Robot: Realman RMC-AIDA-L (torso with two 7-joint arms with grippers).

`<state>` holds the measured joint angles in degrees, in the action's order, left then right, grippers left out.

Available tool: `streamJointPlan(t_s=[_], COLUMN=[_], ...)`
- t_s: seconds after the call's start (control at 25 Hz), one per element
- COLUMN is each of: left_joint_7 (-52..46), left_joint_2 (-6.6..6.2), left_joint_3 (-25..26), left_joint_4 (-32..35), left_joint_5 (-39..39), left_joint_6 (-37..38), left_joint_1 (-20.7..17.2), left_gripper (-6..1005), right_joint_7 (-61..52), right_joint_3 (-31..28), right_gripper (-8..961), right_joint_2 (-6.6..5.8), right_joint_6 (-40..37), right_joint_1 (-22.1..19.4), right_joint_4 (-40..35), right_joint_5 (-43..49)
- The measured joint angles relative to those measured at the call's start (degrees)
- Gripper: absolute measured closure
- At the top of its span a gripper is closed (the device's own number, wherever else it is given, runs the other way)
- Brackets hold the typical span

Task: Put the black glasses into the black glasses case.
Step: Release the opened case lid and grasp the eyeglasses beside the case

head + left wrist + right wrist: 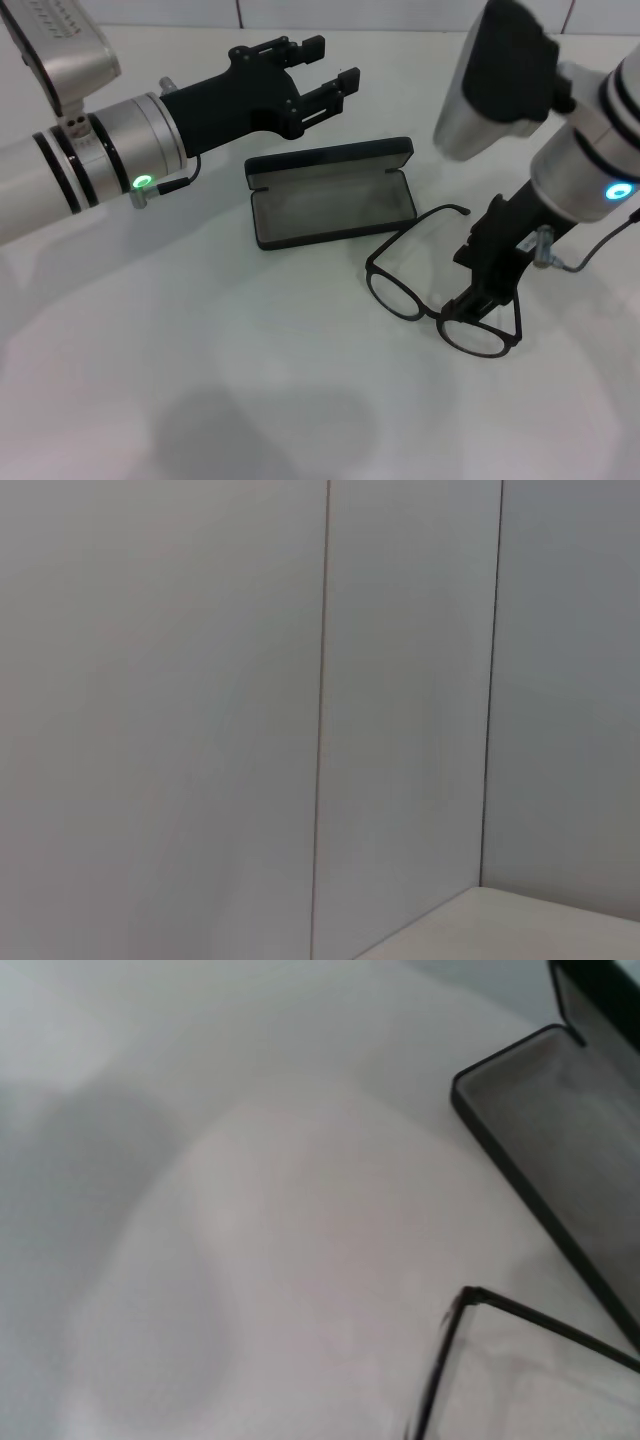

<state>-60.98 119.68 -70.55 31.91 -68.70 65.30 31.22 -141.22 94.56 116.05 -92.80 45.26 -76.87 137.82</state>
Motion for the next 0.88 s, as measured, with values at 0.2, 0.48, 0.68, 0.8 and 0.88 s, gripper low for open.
streamJointPlan(t_s=[0.2, 0.48, 0.68, 0.8, 0.88], left_joint_7=[-0.1, 0.1, 0.1, 0.1, 0.1], left_joint_2=[-0.03, -0.07, -0.07, -0.02, 0.01], left_joint_3=[-0.1, 0.1, 0.0, -0.1, -0.2], left_joint_4=[-0.2, 0.1, 0.0, 0.1, 0.1], left_joint_5=[-0.1, -0.1, -0.1, -0.1, -0.1], left_joint_6=[0.0, 0.0, 0.0, -0.1, -0.1], left_joint_1=[0.1, -0.2, 0.1, 0.2, 0.2], left_gripper=[423, 421, 421, 422, 422], right_joint_7=[-0.8, -1.7, -1.8, -2.1, -2.2], right_joint_3=[4.5, 7.6, 10.1, 11.2, 11.8], right_gripper=[310, 365, 436, 478, 492], right_joint_2=[0.07, 0.13, 0.13, 0.13, 0.13], right_joint_6=[3.4, 6.3, 7.9, 8.9, 9.6], right_joint_1=[0.1, -0.1, 0.5, 0.6, 0.6], right_joint_4=[2.0, 3.2, 4.0, 4.3, 4.5], right_joint_5=[0.1, 0.5, 0.3, 0.1, 0.1])
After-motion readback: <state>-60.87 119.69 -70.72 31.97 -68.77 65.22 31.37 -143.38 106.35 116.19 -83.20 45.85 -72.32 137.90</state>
